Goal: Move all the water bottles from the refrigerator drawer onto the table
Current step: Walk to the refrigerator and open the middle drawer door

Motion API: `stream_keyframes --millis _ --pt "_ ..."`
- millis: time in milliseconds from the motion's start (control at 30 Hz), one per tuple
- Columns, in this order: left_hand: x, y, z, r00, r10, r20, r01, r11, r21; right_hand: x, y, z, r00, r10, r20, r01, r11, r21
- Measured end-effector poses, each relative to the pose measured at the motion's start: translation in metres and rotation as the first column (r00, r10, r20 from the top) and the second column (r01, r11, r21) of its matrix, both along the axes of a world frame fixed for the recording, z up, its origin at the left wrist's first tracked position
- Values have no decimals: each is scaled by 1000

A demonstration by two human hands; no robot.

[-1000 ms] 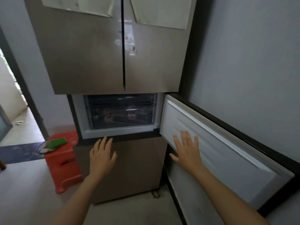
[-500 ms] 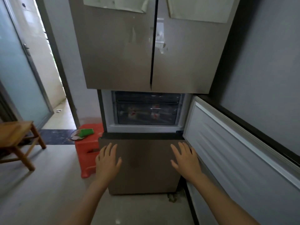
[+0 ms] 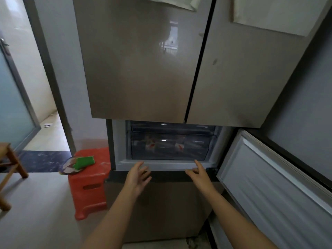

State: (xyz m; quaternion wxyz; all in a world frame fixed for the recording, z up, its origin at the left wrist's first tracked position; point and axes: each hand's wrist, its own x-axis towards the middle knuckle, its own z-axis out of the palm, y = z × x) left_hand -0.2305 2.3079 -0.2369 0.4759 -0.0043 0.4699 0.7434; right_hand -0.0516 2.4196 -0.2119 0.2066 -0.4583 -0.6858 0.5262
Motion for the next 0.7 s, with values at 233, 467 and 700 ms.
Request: stream_keyframes --millis 233,467,700 --pt "-25 47 2 970 26 243 -33 999 25 -44 31 -11 983 -148 -105 112 950 -291" --pt "-43 86 4 890 9 457 -117 971 209 -65 80 -9 863 -408 -299 108 727 -678" --pt "-67 127 -2 835 153 528 -337 901 272 -86 134 1 714 -581 -389 39 589 -807"
